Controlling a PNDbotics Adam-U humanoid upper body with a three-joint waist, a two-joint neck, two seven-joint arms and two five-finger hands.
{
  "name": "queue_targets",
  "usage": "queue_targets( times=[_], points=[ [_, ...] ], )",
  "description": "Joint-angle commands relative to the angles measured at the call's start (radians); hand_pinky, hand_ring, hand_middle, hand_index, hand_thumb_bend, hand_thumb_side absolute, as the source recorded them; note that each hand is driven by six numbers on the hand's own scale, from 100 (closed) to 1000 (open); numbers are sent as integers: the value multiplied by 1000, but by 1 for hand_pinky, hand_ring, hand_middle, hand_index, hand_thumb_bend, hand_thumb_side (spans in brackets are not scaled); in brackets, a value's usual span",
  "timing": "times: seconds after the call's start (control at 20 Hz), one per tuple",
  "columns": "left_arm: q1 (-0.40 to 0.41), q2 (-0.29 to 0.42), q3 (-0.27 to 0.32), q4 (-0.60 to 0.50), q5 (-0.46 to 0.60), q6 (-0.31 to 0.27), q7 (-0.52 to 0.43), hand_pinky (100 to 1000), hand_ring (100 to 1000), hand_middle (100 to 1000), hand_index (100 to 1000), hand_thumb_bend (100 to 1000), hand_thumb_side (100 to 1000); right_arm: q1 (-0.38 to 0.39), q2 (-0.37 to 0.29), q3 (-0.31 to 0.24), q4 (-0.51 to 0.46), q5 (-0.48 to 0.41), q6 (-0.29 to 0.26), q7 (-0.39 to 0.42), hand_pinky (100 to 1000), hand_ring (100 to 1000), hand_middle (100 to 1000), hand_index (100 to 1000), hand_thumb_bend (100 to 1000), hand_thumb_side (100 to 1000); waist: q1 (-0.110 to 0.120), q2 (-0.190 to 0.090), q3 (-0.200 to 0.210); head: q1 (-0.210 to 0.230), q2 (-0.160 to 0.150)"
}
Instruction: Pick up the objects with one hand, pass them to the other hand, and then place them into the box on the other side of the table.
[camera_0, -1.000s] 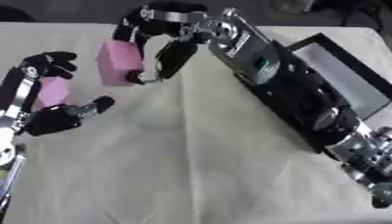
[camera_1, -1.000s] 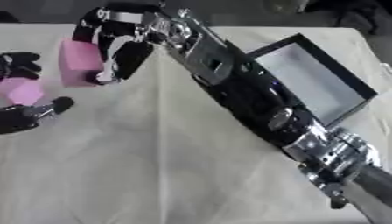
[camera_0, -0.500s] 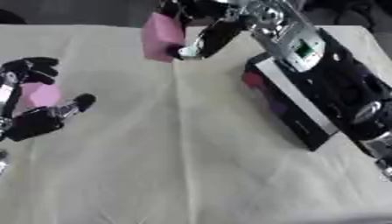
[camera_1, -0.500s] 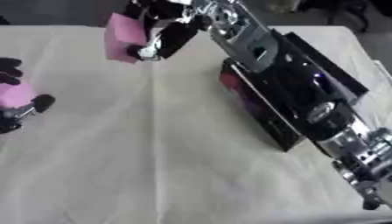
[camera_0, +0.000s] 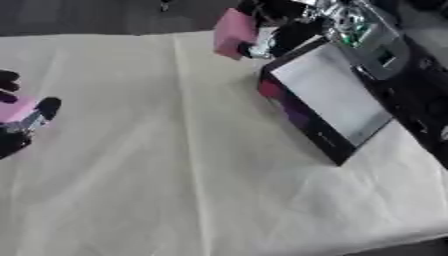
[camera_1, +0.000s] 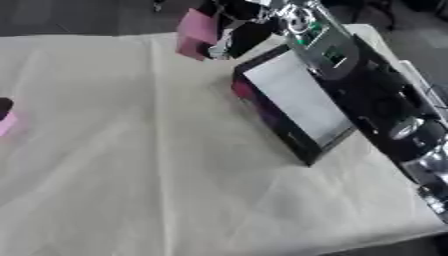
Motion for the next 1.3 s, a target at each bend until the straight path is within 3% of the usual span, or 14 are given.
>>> queue_targets(
  times=[0.05, 0.8, 1.05, 1.15, 1.2, 1.25, 1.3],
  points=[
    [-4, 31, 22, -30, 12, 2, 20, 777, 609, 603, 743, 598, 543, 23, -73, -40, -5, 22, -12, -36, 788, 552, 462, 513, 364, 100, 17, -15, 0, -23, -22],
    [37, 71, 71, -61, 65, 16, 92, 776, 604, 598, 737, 583, 532, 170, -142, -110, 103, 152, -48, -156, 790, 582, 467, 527, 395, 100, 22, -8, -2, -39, -22],
    [42, 69, 85, -66, 67, 18, 111, 776, 604, 598, 737, 582, 530, 205, -154, -121, 145, 202, -66, -173, 792, 599, 501, 571, 392, 100, 23, -7, -1, -41, -20],
    [44, 71, 90, -66, 67, 19, 117, 776, 605, 599, 737, 583, 529, 219, -161, -125, 152, 221, -74, -174, 798, 632, 578, 653, 395, 100, 23, -8, -1, -41, -18],
    [44, 73, 92, -66, 66, 20, 119, 776, 605, 599, 737, 583, 529, 225, -165, -126, 151, 234, -80, -172, 811, 674, 685, 722, 396, 100, 24, -8, -1, -40, -17],
    [44, 73, 94, -67, 66, 21, 121, 776, 605, 599, 737, 583, 529, 231, -167, -127, 149, 246, -87, -166, 820, 701, 737, 768, 397, 100, 24, -8, -1, -40, -17],
    [44, 74, 95, -67, 66, 22, 122, 776, 605, 600, 737, 583, 529, 236, -170, -129, 146, 260, -97, -159, 833, 738, 788, 832, 410, 161, 23, -9, -1, -39, -17]
  ],
)
